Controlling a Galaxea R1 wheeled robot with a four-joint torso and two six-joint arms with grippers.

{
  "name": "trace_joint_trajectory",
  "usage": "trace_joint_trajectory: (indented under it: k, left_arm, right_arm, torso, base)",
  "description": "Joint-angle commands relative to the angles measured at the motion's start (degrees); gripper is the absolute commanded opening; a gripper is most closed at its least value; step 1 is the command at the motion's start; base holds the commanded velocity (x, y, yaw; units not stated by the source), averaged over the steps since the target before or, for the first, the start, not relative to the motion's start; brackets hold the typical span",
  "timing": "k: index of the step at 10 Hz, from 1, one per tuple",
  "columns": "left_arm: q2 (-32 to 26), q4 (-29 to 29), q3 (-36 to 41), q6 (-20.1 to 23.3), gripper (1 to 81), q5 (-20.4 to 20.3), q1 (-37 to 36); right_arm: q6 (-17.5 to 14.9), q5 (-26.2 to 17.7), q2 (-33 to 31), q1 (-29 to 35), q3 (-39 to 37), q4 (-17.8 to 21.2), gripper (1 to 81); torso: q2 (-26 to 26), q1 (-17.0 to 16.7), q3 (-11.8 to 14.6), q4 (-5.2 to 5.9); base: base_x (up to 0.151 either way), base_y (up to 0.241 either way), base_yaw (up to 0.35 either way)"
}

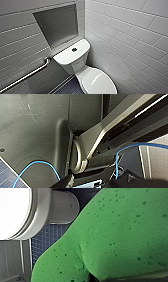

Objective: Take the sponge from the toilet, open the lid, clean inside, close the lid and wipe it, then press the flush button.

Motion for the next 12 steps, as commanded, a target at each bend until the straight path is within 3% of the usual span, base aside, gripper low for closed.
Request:
trace_joint_trajectory:
  k: [1,2,3,4,5,8,12]
  left_arm:
    - [-5.07,-0.49,6.98,-0.46,81.1,4.75,-1.01]
    - [-5.85,-0.49,7.68,-0.46,81.1,4.75,-1.54]
    - [-7.07,-0.49,9.16,-0.46,81.1,4.75,-2.15]
    - [-9.26,-0.58,12.39,-0.55,81.1,4.75,-3.38]
    - [-12.17,-0.75,16.63,-0.64,81.1,4.75,-4.96]
    - [-19.3,-2.95,23.06,-0.64,81.1,5.27,-11.11]
    - [-24.4,-7.96,26.23,-3.8,81.1,4.75,-16.92]
  right_arm:
    - [-14.81,1.29,-3.32,-7.53,4.5,15.83,1.0]
    - [-25.16,1.38,-2.7,-9.55,6.34,24.52,1.0]
    - [-33.04,0.95,-2.79,-11.64,9.13,29.71,1.0]
    - [-37.91,1.38,-2.62,-14.54,10.47,31.68,1.0]
    - [-39.45,1.47,-1.92,-16.94,10.14,31.16,1.0]
    - [-39.27,1.47,2.13,-19.4,4.5,23.15,1.0]
    - [-38.83,0.59,5.47,-19.32,3.27,22.98,1.0]
  torso:
    - [0.0,0.0,0.0,0.0]
    - [0.0,0.0,0.0,0.0]
    - [-0.02,0.0,0.0,0.0]
    - [-0.02,0.0,0.0,0.0]
    - [-0.02,0.0,0.0,0.0]
    - [-0.05,0.0,0.0,0.0]
    - [-0.07,0.0,0.0,0.0]
  base:
    - [0.0,0.0,0.0]
    - [0.0,0.0,0.0]
    - [0.0,0.0,0.0]
    - [0.0,0.0,0.0]
    - [0.0,0.0,0.0]
    - [0.0,0.0,0.0]
    - [0.0,0.0,0.0]
